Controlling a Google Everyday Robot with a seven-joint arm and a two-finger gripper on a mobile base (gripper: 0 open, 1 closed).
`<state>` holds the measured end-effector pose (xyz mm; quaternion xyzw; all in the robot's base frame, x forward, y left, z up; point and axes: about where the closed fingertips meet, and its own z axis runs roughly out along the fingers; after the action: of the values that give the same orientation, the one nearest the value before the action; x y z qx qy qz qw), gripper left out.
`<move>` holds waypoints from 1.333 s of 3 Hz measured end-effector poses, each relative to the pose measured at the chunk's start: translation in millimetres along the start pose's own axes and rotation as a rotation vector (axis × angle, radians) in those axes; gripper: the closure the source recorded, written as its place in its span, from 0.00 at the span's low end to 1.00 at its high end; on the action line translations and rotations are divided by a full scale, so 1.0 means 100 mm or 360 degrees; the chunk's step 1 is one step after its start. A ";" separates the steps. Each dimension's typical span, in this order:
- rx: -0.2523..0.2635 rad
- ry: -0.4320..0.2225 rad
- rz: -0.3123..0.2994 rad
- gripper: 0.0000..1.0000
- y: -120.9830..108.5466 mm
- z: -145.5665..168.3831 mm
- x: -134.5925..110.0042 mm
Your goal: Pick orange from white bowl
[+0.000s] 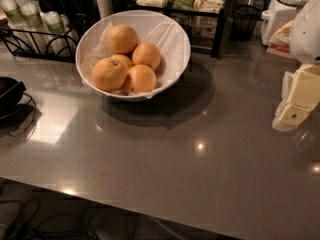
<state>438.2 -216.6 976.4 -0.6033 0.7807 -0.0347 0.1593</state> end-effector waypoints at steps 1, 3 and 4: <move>0.0000 -0.0001 0.0000 0.00 0.00 0.00 0.00; 0.0032 -0.0196 -0.0052 0.00 -0.14 0.11 -0.44; 0.0057 -0.0347 -0.0197 0.00 -0.21 0.20 -1.01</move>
Offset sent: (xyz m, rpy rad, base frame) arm 0.0071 0.0103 -0.0020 0.0407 -0.0066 0.0178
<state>486.3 -123.2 983.5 -0.6475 0.7193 0.0073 0.2516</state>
